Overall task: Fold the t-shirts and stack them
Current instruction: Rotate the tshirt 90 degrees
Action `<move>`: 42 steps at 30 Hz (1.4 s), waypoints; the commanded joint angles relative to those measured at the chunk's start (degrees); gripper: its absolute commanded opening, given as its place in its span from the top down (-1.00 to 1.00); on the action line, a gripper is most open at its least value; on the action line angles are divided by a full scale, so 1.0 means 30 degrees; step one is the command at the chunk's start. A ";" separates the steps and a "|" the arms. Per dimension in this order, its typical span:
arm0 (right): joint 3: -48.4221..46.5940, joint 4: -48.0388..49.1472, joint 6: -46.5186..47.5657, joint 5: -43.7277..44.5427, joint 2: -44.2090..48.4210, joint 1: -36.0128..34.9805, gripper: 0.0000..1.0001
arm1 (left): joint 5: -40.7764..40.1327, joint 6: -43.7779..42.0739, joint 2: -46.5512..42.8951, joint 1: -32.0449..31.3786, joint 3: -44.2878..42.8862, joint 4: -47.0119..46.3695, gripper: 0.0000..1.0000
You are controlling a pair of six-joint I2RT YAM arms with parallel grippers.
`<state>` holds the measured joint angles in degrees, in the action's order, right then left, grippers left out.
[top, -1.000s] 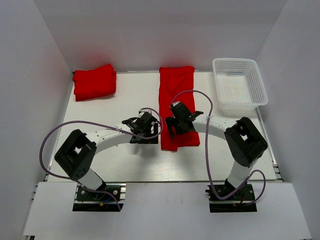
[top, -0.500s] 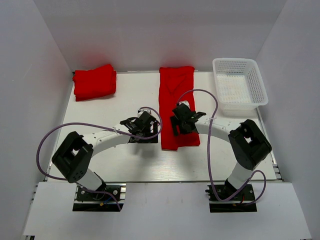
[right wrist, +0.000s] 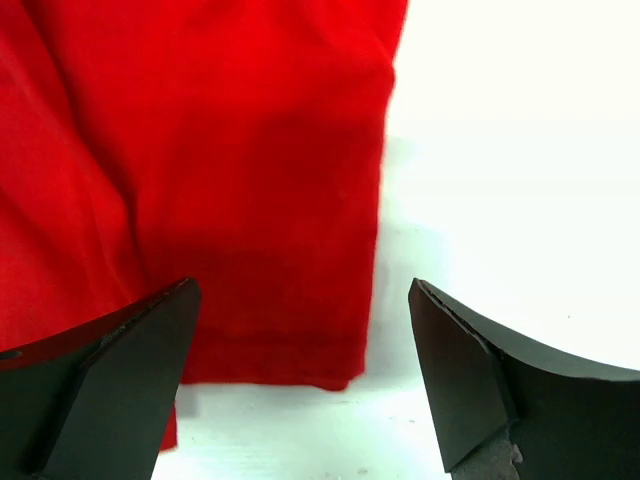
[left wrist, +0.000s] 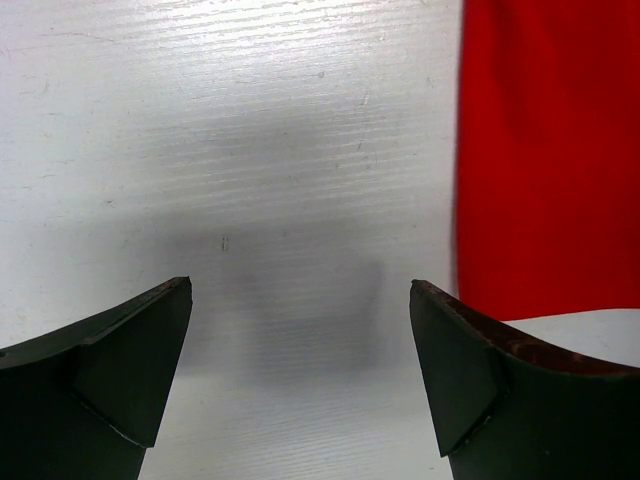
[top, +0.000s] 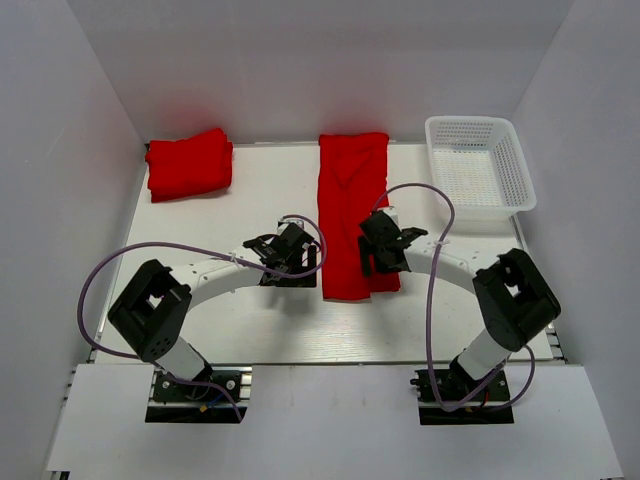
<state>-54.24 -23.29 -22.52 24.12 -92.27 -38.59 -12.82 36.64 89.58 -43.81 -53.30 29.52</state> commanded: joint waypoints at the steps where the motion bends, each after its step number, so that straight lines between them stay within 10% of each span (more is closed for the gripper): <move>1: 0.0383 0.0024 -0.0258 -0.0009 0.1631 0.0089 -0.81 | 0.0259 -0.0289 -0.0182 0.0073 -0.0632 -0.0142 -1.00; 9: -0.0517 0.4098 0.3434 -0.5167 0.2019 -0.0057 -0.81 | 0.0259 -0.0291 -0.0007 0.0073 -0.0632 -0.0142 -1.00; 22: -0.7671 0.4511 0.4374 -0.0600 -0.6122 0.0381 -0.81 | 0.0289 -0.0845 -0.0358 0.0073 -0.0429 -0.0230 -1.00; 42: -0.6415 0.3865 0.1240 -0.0333 -0.6100 0.3341 -0.81 | 0.0113 -0.1023 -0.0212 0.0073 -0.0427 -0.0230 -1.00</move>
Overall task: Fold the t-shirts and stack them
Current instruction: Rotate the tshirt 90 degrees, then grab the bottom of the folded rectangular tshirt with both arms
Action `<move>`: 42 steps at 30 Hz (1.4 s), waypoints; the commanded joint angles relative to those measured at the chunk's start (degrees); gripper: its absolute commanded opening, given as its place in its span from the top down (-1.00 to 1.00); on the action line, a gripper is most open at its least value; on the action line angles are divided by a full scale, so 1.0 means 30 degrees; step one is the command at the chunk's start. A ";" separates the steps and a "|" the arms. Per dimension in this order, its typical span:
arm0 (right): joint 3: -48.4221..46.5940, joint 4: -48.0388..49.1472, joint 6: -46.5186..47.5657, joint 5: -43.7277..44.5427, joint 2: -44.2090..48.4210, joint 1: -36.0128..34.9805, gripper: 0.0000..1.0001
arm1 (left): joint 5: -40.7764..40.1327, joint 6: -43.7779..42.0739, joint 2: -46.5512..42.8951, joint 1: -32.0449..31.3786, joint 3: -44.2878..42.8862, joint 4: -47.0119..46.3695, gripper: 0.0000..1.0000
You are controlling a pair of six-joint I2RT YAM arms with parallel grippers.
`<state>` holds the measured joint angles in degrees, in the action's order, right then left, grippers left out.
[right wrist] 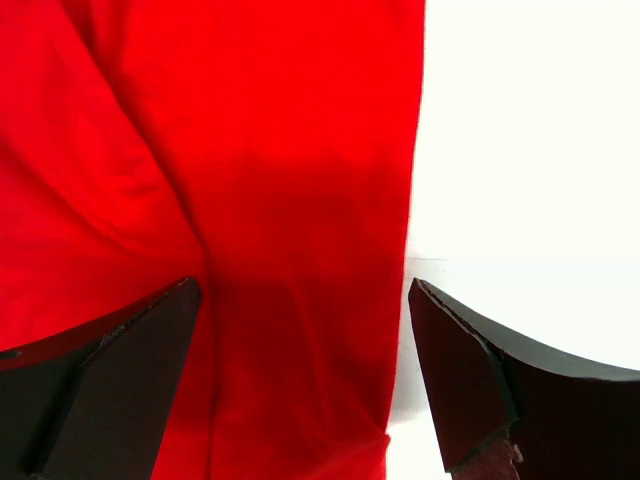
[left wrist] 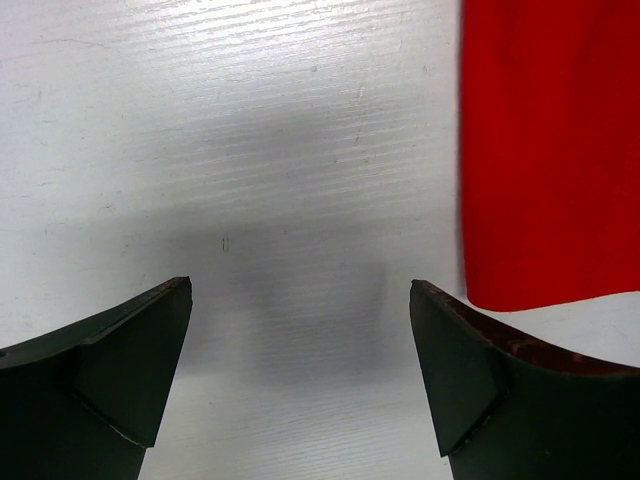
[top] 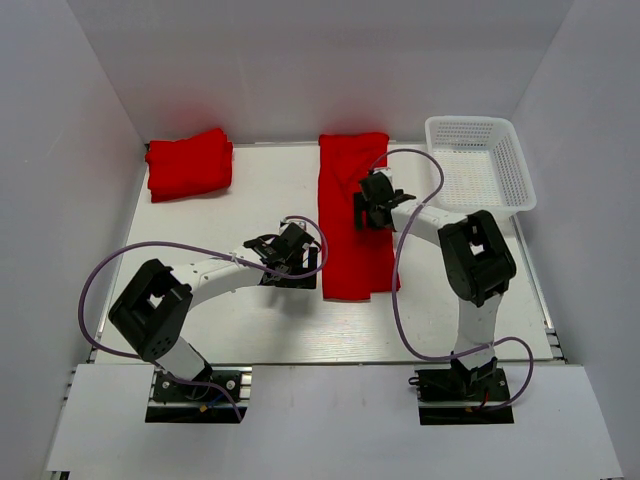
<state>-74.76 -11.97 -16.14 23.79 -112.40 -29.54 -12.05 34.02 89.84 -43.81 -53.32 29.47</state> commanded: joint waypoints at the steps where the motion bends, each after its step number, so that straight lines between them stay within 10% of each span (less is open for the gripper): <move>1: 0.0573 0.0121 -0.0889 -0.0747 0.0698 0.0615 -0.81 | 0.0061 -0.0149 -0.0299 0.0073 -0.0420 -0.0418 -1.00; 23: 1.1702 0.1293 -0.2588 -0.7282 1.2943 0.1731 -0.81 | 0.5071 -0.2932 0.1984 -0.0455 -0.1152 -0.3758 -1.00; 42: 1.4578 0.2349 -0.3906 -1.0537 1.2038 0.2990 -0.49 | 0.6245 -0.2580 0.2599 -0.0833 0.0109 -0.4260 -0.05</move>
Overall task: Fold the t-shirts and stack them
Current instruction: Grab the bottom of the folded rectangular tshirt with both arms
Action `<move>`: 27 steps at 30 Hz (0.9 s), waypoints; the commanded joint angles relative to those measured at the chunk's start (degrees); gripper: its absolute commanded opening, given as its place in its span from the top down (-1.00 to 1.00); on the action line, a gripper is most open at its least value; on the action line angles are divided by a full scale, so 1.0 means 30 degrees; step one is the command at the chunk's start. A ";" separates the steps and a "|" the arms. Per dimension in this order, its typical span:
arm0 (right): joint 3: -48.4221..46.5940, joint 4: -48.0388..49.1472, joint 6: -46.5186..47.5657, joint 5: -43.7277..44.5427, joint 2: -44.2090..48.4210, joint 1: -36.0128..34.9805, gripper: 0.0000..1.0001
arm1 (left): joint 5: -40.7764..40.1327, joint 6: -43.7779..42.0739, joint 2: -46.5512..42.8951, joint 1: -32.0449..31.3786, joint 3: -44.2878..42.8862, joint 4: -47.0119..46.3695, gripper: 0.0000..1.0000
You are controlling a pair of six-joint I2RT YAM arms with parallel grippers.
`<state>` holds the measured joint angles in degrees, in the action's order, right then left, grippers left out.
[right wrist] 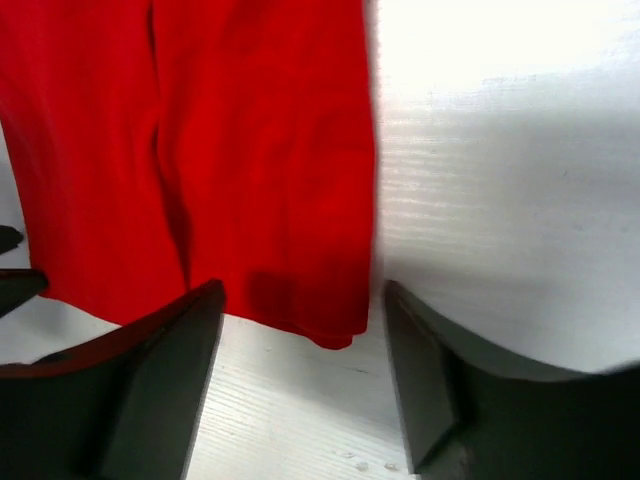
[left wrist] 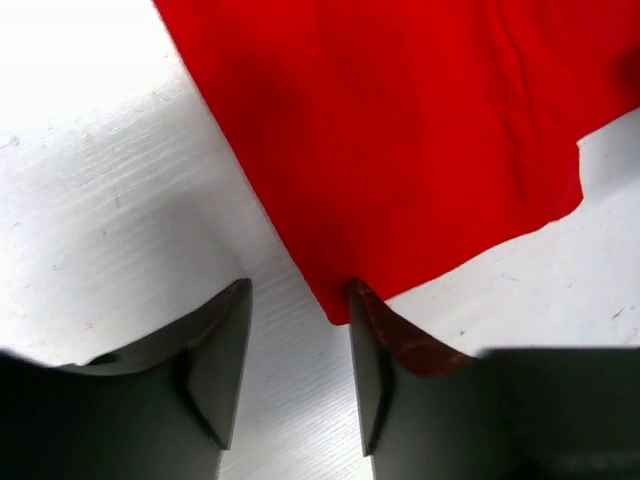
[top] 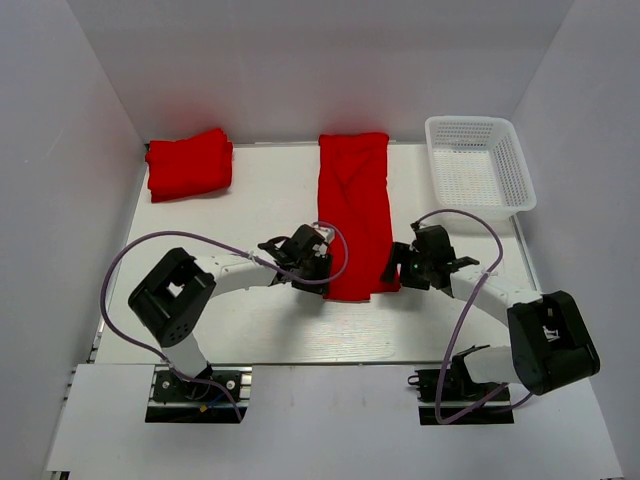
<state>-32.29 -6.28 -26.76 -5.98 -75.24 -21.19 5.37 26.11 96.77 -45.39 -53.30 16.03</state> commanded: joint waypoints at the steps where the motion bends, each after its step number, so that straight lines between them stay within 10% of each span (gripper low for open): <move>1: 0.0452 0.0425 -0.0366 -0.0992 -0.0320 0.0237 -0.35 | 0.0438 0.0057 0.0292 -0.0311 0.0100 0.0222 -0.05; 8: 0.1564 0.0250 -0.0688 -0.1434 0.0704 0.0267 0.96 | 0.0905 0.0438 0.0087 -0.0487 0.0745 0.0048 0.55; 10: 0.1770 0.0191 -0.0484 -0.1784 0.0852 0.0296 1.00 | 0.1139 0.0438 0.0087 -0.0487 0.0745 -0.0188 1.00; 27: 0.1274 -0.2681 0.0689 -0.3518 0.3959 0.0266 1.00 | 0.2870 -0.0441 -0.2466 -0.0662 0.0660 0.0105 1.00</move>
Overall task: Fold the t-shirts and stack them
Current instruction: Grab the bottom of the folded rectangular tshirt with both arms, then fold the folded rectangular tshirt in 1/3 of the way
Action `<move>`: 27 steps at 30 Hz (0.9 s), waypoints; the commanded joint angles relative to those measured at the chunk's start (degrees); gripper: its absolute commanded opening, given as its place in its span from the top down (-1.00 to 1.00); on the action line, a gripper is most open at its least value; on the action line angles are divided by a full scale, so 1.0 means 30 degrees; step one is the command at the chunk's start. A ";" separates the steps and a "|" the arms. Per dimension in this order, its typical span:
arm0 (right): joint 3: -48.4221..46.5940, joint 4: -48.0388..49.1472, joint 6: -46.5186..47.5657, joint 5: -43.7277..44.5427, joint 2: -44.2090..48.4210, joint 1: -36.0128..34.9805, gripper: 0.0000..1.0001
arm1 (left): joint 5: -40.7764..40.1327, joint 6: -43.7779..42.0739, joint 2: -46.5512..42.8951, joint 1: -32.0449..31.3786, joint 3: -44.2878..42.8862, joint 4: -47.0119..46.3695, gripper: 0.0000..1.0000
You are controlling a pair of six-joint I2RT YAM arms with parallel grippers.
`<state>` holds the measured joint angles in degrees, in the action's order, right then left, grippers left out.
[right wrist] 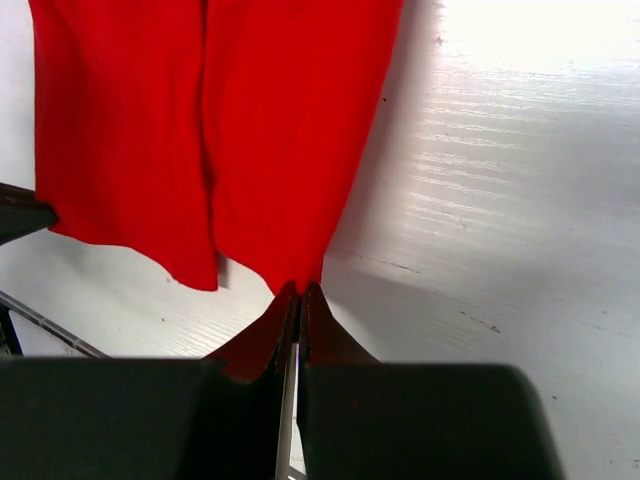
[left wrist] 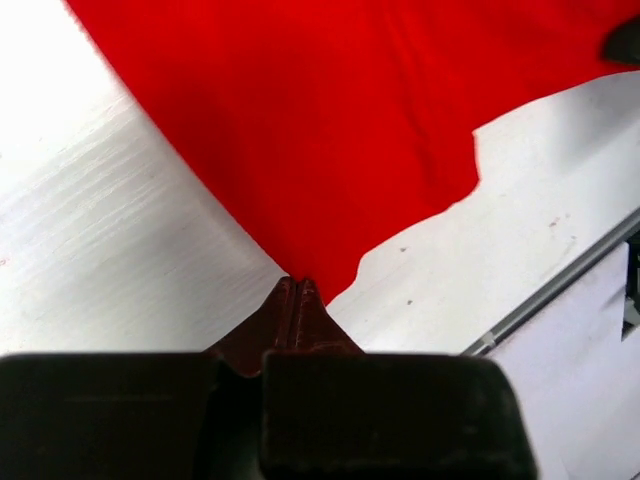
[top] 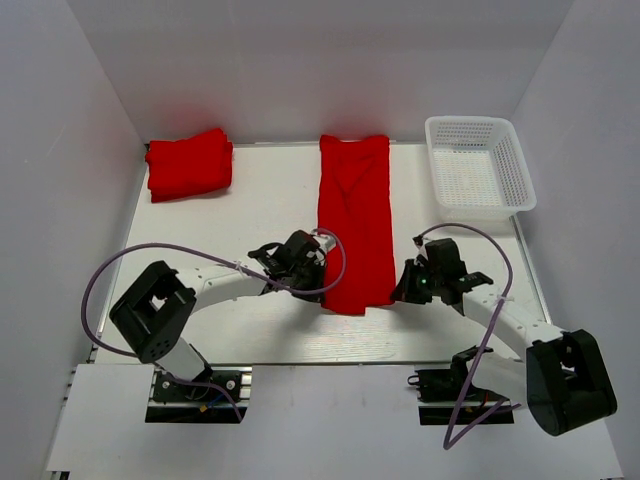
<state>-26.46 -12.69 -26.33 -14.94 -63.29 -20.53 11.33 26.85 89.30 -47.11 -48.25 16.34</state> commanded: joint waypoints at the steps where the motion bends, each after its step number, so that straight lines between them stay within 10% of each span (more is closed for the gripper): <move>1: -0.0876 -0.0517 0.0601 -0.0470 -0.0259 0.0019 1.00 | 0.1084 -0.0950 0.0029 0.0116 -0.1635 0.0177 1.00; 14: -0.5709 0.0741 0.0924 0.2839 -0.4063 0.0428 1.00 | -0.5238 -0.0982 0.3307 0.1319 -0.8580 0.3341 1.00; 27: -1.2915 0.0277 0.1890 0.3369 -0.9836 0.1249 1.00 | -0.4486 -0.3557 0.7556 0.3985 -1.5233 0.3553 1.00</move>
<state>-60.40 -12.03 -22.37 -4.86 -89.62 -17.50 -3.60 19.42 112.33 -35.99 -90.50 28.32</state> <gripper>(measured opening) 0.012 0.022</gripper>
